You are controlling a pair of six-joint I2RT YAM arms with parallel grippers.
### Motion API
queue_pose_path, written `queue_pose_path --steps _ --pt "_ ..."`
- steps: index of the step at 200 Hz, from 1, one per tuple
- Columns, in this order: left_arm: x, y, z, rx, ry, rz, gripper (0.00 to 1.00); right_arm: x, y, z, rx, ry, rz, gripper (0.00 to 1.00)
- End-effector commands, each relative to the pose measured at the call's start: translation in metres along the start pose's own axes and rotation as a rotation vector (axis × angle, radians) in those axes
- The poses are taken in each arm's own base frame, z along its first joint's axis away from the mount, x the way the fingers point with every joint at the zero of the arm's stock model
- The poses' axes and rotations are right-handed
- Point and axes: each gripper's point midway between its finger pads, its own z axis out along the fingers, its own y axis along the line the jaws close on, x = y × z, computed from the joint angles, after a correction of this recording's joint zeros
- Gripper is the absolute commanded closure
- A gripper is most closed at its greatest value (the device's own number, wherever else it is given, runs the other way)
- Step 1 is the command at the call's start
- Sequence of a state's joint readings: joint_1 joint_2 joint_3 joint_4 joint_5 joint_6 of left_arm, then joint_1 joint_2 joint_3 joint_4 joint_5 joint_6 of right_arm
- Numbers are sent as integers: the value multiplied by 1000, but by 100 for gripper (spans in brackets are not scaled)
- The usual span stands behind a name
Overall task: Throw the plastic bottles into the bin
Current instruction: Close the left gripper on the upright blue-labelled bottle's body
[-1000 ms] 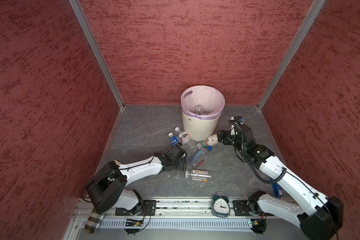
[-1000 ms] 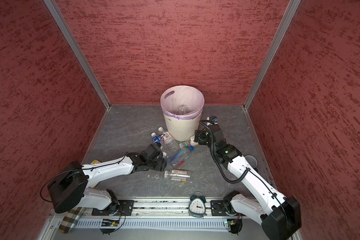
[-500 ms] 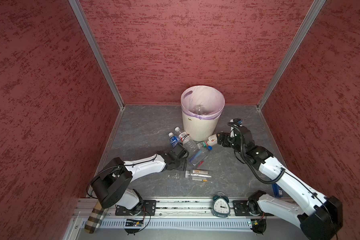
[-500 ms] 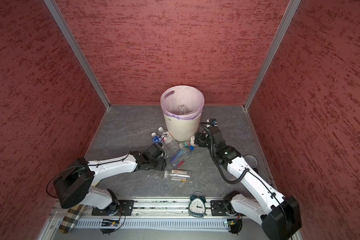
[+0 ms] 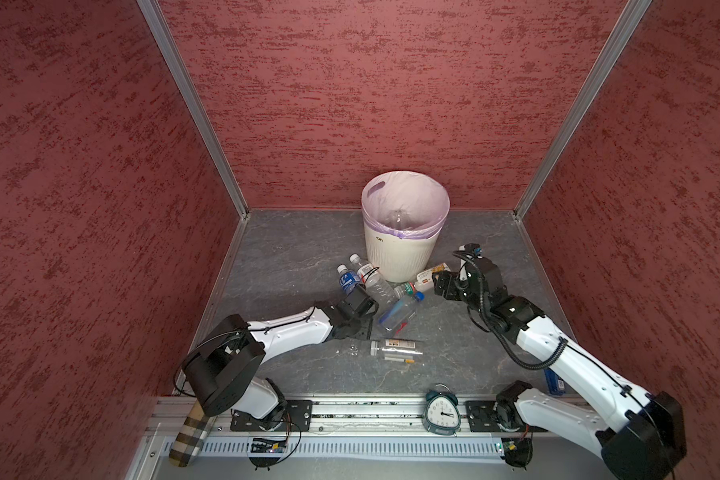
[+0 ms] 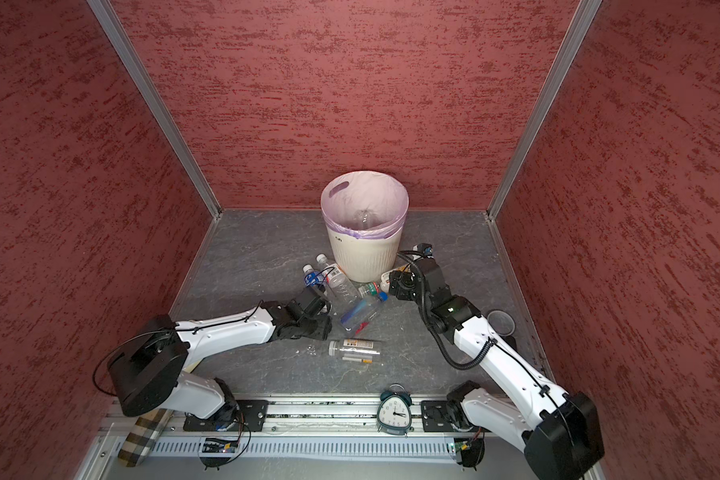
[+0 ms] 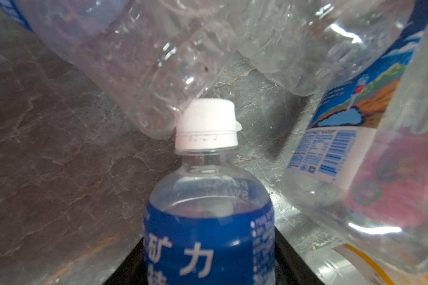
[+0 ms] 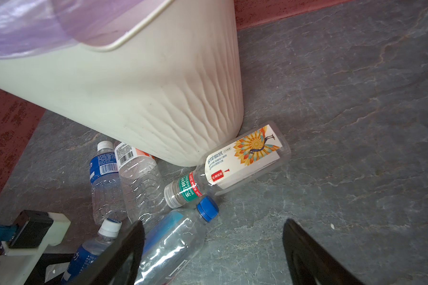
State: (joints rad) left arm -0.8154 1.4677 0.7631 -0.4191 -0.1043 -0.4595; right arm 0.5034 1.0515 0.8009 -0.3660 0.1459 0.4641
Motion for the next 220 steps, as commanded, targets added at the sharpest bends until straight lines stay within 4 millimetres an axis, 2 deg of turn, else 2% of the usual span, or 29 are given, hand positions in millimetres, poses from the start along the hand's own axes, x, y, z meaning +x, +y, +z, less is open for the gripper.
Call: queue_pose_path --steps 1,23,84,152,220 --pt "-11 5 -14 -18 -66 -14 52 2 1 -4 -6 -10 25 13" --pt "-16 11 -25 -24 -117 -24 56 2 -1 -6 -7 -29 48 14" --pt "-28 21 -62 8 -280 -55 57 18 2 2 -18 7 54 15" --pt "-34 44 -113 6 -474 -107 57 22 9 12 -20 25 36 15" --pt "-40 54 -161 34 -592 -142 57 27 15 19 -35 37 35 16"
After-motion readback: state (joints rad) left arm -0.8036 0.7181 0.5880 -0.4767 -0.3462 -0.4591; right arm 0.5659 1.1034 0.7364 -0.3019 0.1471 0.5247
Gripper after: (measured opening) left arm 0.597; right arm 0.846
